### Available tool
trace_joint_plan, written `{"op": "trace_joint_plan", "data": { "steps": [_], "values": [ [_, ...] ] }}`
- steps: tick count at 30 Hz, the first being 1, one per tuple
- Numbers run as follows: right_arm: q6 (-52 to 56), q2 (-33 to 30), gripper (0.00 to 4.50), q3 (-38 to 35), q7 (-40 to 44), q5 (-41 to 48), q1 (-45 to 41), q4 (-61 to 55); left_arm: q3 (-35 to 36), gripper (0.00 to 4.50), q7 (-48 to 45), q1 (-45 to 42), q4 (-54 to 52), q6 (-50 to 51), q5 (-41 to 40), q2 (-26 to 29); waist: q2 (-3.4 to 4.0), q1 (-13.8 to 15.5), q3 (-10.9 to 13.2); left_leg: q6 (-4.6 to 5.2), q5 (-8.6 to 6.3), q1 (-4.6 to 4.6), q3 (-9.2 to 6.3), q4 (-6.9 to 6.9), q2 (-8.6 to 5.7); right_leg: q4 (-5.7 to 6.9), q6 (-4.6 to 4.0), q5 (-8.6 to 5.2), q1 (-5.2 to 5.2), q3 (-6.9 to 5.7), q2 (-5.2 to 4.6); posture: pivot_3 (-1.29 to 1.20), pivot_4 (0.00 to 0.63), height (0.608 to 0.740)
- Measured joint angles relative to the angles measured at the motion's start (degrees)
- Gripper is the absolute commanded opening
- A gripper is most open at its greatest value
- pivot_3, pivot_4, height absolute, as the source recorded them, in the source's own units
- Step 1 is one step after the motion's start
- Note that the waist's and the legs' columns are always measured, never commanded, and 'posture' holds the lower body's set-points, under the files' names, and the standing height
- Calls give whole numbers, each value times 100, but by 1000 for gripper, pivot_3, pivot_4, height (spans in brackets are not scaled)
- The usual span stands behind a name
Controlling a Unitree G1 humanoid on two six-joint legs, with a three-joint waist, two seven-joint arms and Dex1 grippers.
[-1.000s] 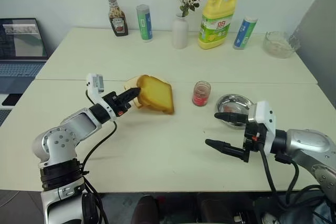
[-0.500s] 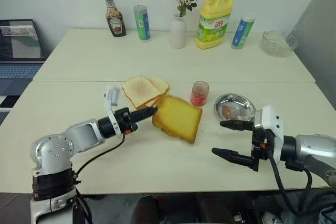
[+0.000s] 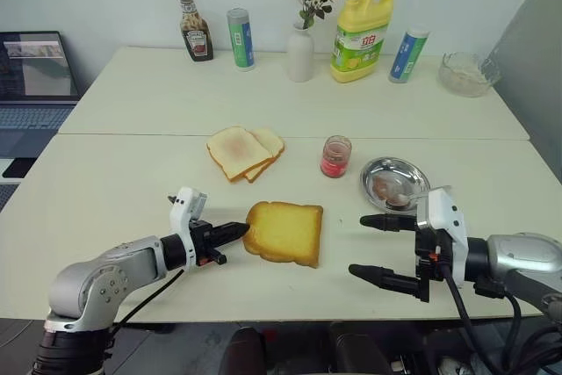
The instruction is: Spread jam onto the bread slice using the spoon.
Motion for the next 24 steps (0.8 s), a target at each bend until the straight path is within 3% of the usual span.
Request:
{"op": "trace_joint_plan", "data": {
  "steps": [2, 13, 14, 20, 24],
  "values": [
    [-4, 2, 4500, 68, -3, -28, -18, 16, -9, 639, 6, 0, -1, -101, 124, -5, 0, 0, 0, 0, 0, 0, 0, 0, 1, 0, -1, 0, -1, 0, 0, 0, 150, 740],
    [-132, 51, 4500, 85, 71, -181, 50, 67, -89, 4289, -337, 668, -385, -1324, 1045, 141, 2, 0, 2, 0, 0, -2, 0, -3, 4, -1, -3, -2, -2, 3, -2, 0, 150, 740],
    [-151, 54, 4500, 88, 79, -196, 50, 71, -76, 4470, -346, 717, -429, -1539, 1137, 118, 2, 2, 2, 0, 0, -1, -1, -3, 4, -1, -3, -2, -2, 3, -2, 0, 150, 740],
    [-473, 368, 4500, 145, -6, -495, 63, 227, 27, 4470, -430, 776, -490, -2976, 2178, 354, 1, 7, 2, 0, 0, -1, -1, -3, 3, -2, -6, -3, -1, 3, -1, 0, 150, 740],
    [-697, 889, 4500, 299, -395, -850, 47, 379, -171, 4470, -928, 4, -685, -3251, 2242, 541, -3, 30, 5, 0, 0, -8, 1, -2, 0, -3, -4, -2, -3, -2, -1, 0, 150, 740]
  ]
}}
